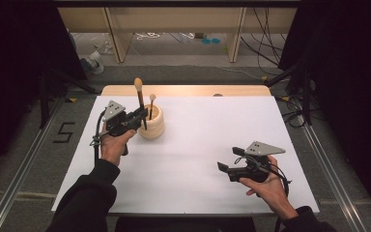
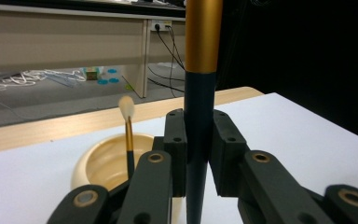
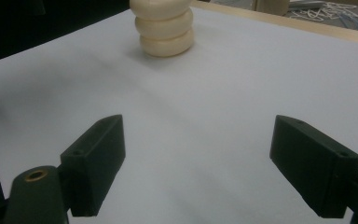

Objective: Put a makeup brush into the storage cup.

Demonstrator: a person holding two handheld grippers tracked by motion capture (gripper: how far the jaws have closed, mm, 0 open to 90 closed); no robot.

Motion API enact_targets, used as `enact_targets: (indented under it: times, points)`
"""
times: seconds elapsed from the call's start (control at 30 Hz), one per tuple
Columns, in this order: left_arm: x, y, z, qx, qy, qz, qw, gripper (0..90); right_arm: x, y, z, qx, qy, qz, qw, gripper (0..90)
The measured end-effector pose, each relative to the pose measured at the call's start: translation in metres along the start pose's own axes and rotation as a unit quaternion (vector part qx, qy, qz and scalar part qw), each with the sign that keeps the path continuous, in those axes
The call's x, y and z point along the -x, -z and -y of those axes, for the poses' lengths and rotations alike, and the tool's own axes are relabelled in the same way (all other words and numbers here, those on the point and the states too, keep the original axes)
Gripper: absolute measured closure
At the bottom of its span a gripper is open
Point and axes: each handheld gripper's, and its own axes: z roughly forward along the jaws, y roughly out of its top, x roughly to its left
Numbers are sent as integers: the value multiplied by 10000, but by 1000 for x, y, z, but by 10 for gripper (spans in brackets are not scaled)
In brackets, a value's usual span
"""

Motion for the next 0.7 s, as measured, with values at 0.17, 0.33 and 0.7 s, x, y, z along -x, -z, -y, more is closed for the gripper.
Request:
enact_targets:
  times: [0.17, 0.33, 0.7]
  points:
    - [-5, -6, -4, 28, 28, -33, 10000, 783, 0, -1, 0, -29, -9, -19, 10000, 192]
    - [-9, -13, -9, 32, -44, -114, 9999, 783, 0, -2, 1, -2, -57, -60, 10000, 193]
    - [-18, -29, -15, 158, -128, -318, 9993, 783, 0, -5, 2, 35, -32, -114, 9999, 195]
